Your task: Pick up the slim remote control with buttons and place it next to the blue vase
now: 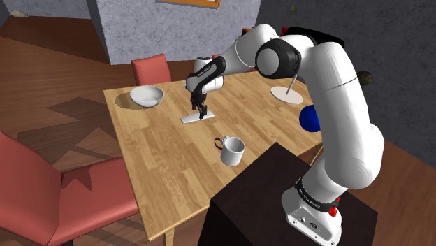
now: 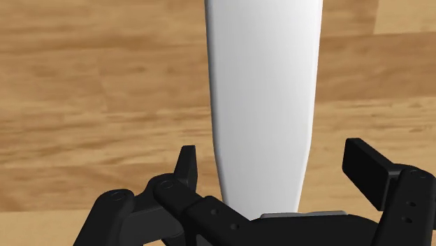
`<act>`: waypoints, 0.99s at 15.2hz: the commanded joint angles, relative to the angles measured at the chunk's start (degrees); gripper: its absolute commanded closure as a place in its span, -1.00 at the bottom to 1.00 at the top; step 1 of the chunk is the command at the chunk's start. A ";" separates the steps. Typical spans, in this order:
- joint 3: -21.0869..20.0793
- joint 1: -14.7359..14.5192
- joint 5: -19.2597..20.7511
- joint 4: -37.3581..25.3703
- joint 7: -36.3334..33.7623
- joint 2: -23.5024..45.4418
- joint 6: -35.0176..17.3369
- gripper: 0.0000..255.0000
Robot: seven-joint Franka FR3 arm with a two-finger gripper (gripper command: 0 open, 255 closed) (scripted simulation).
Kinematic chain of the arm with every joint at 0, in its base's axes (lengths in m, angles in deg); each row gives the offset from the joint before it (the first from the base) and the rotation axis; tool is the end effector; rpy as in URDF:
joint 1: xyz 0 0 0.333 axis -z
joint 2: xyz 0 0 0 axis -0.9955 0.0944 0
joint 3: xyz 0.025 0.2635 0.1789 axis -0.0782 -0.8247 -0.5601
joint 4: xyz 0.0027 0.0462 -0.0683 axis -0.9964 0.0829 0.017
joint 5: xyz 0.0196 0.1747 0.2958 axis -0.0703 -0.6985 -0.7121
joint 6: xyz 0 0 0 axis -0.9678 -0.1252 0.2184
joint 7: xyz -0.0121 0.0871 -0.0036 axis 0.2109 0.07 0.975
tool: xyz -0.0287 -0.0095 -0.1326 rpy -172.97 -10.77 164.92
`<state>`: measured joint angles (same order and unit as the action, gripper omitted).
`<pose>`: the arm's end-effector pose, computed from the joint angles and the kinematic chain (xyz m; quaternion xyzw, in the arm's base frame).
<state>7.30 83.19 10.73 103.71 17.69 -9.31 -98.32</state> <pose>0.6578 -0.0434 0.1609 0.7755 0.6313 -0.0007 0.0055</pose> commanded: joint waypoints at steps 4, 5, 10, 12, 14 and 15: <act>-0.29 0.28 -0.22 -1.36 0.21 3.03 -1.70 -1.00; -0.29 0.28 -0.22 -1.38 0.21 3.04 -1.69 -1.00; -0.29 0.28 -0.22 -1.38 0.21 3.04 -1.69 -1.00; -0.29 0.28 -0.22 -1.38 0.21 3.04 -1.69 1.00; -0.29 0.28 -0.22 -1.37 0.21 3.03 -1.69 1.00; -0.29 0.28 -0.22 -1.37 0.21 3.03 -1.69 1.00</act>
<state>7.01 83.47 10.51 102.34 17.90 -6.28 -100.00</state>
